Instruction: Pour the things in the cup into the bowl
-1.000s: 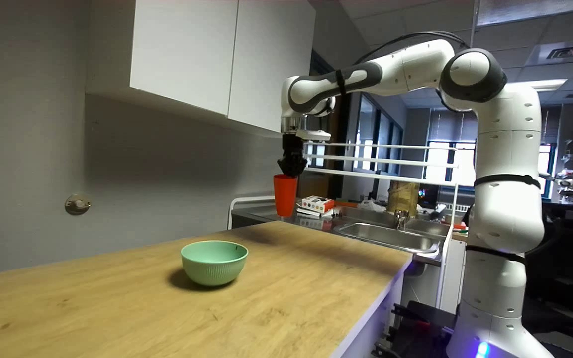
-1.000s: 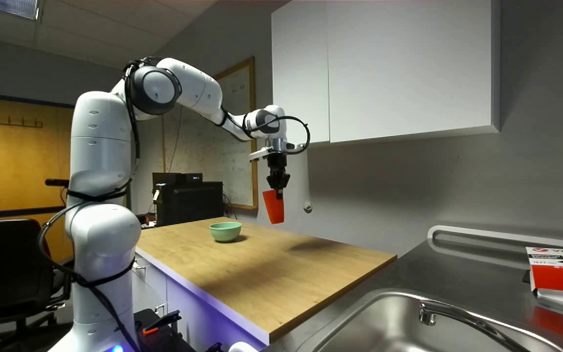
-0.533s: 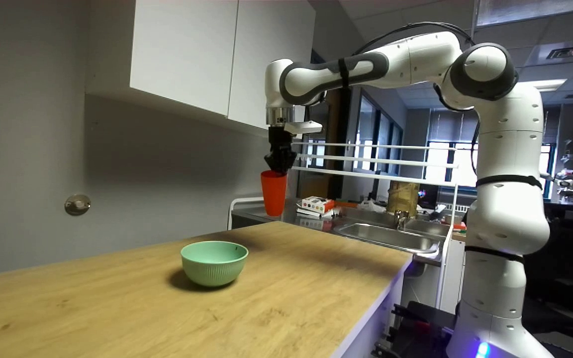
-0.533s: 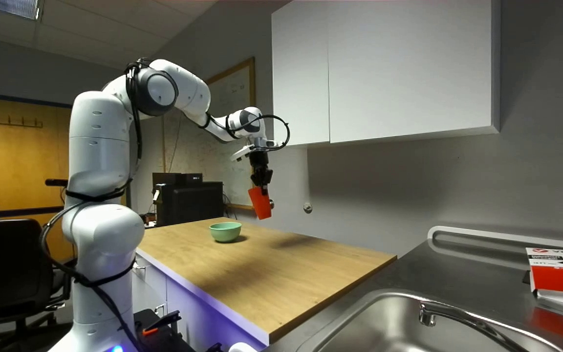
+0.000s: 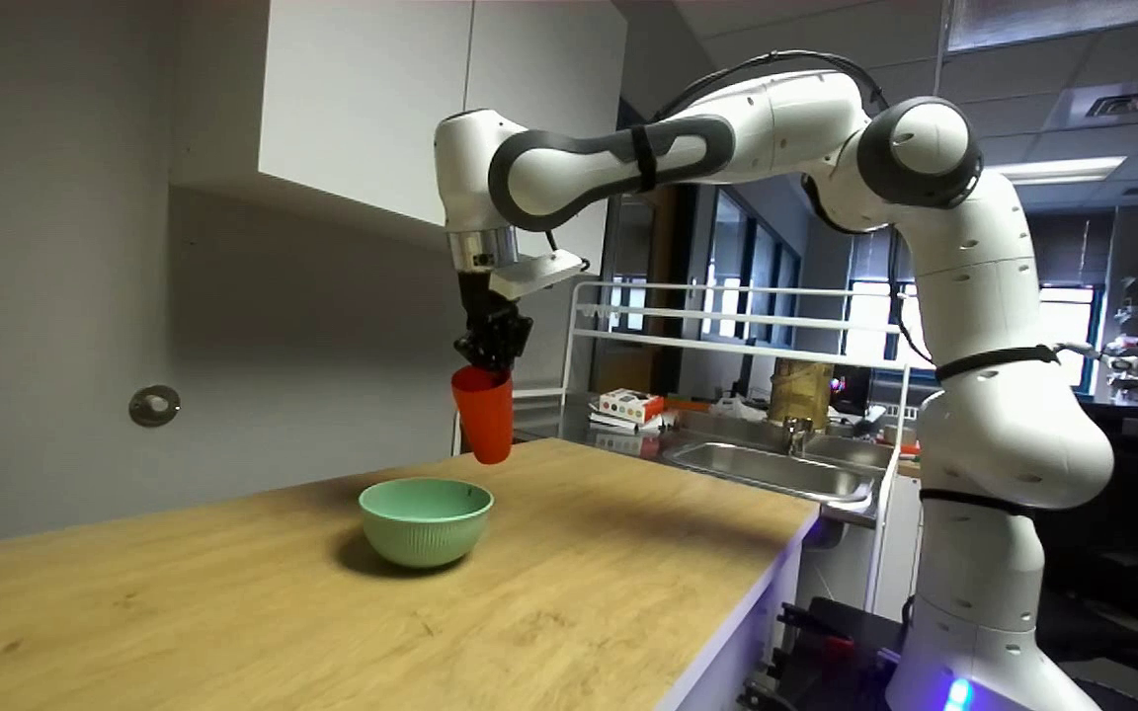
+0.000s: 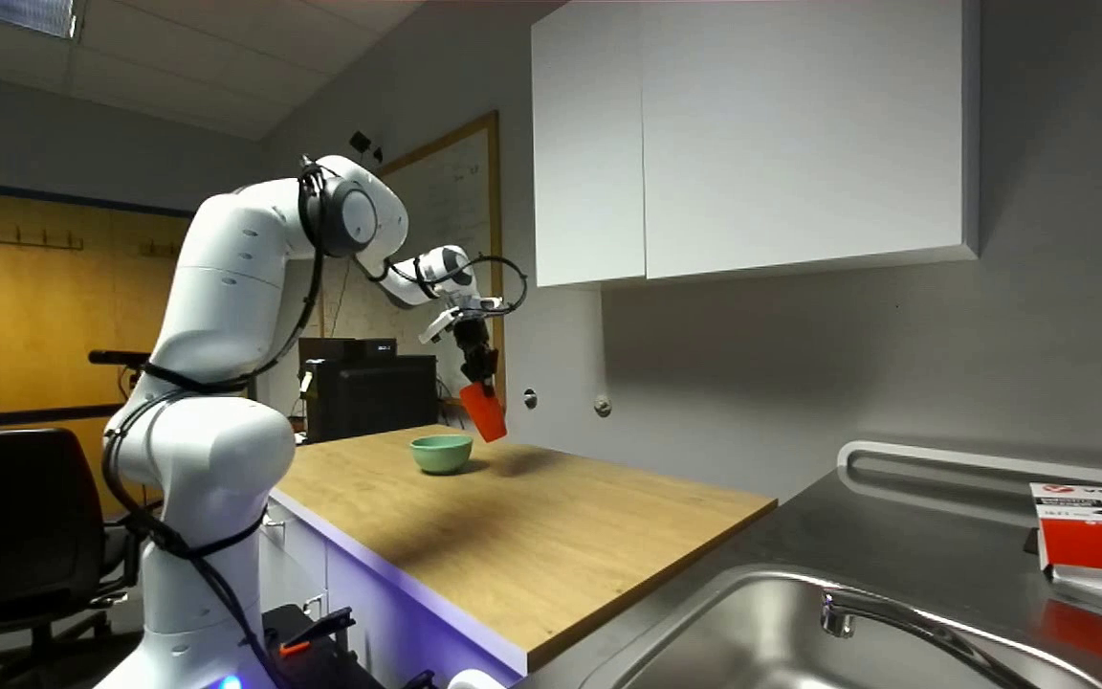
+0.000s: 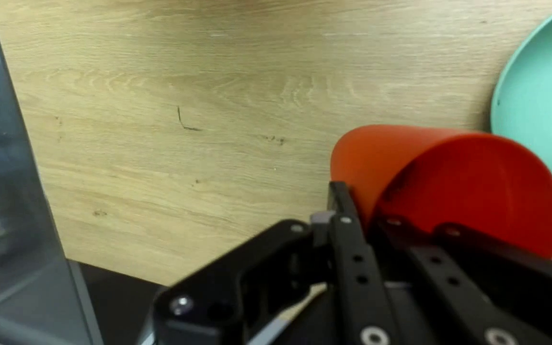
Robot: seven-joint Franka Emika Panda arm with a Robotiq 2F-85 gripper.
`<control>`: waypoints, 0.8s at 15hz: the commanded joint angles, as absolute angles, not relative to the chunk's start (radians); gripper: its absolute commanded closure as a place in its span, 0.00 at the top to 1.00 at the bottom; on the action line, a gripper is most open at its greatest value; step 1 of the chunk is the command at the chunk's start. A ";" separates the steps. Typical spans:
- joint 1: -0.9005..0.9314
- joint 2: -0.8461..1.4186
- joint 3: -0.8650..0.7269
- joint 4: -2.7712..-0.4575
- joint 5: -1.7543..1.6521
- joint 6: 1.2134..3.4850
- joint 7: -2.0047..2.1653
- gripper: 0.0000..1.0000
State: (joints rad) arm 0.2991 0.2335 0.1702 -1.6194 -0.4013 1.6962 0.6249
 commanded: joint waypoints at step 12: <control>0.618 0.384 0.197 -1.502 -0.889 1.416 0.952 0.01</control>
